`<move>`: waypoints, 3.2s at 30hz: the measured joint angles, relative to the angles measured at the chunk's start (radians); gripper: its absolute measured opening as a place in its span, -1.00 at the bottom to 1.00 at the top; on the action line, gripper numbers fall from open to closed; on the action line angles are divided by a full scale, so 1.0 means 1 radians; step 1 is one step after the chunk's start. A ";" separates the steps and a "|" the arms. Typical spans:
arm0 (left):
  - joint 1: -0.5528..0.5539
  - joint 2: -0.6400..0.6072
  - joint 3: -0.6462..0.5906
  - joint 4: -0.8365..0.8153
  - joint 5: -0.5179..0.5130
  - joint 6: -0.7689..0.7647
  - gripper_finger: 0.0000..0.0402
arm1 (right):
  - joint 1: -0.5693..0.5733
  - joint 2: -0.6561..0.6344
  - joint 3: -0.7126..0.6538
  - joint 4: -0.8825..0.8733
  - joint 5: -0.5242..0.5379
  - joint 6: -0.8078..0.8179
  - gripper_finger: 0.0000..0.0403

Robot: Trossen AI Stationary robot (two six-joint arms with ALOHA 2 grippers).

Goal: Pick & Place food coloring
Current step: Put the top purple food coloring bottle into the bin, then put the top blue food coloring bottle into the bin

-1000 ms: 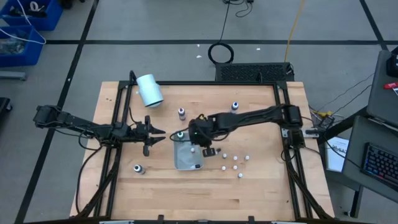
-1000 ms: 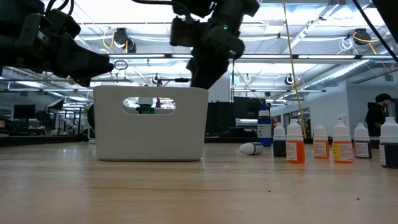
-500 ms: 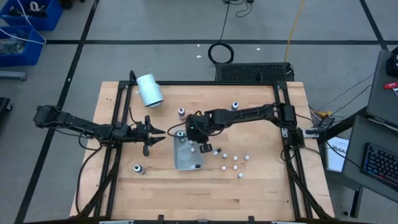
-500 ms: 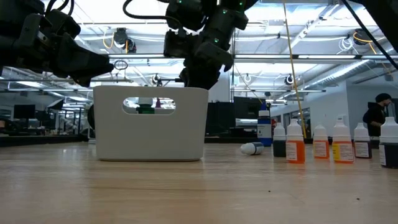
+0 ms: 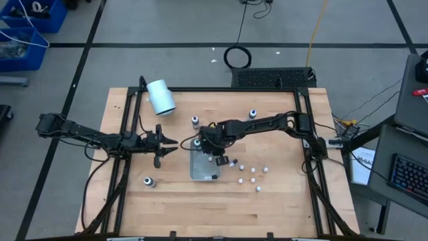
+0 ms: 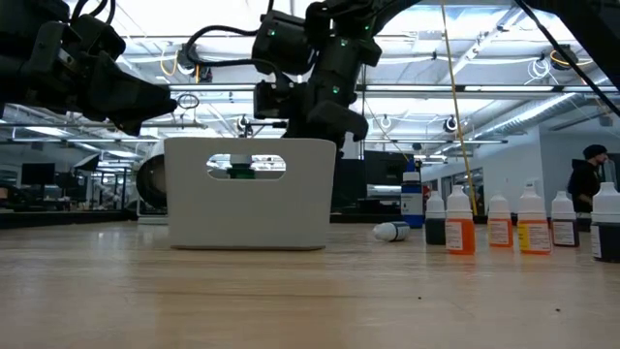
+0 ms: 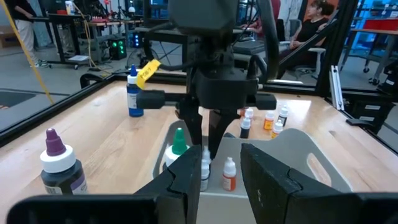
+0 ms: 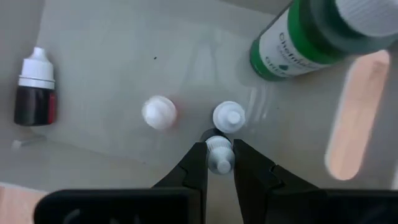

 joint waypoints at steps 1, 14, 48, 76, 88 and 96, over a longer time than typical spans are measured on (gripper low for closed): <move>0.000 0.000 0.000 0.000 0.000 0.000 -0.41 | 0.000 -0.001 0.000 0.000 0.000 0.000 -0.79; 0.000 0.000 0.000 0.000 0.000 0.000 -0.41 | 0.000 -0.001 0.000 -0.021 0.002 -0.002 -0.77; 0.000 0.000 0.000 0.000 0.000 0.000 -0.41 | 0.037 -0.186 0.000 -0.188 0.093 0.053 -0.55; 0.000 0.000 0.000 0.000 0.000 0.000 -0.41 | 0.192 -0.193 -0.322 0.021 0.082 0.033 -0.20; 0.000 0.000 0.000 0.000 0.000 0.000 -0.41 | 0.182 -0.150 -0.324 0.036 0.083 0.009 -0.21; 0.000 0.000 0.000 0.001 0.000 0.000 -0.41 | 0.171 -0.149 -0.323 0.032 0.084 0.010 -0.25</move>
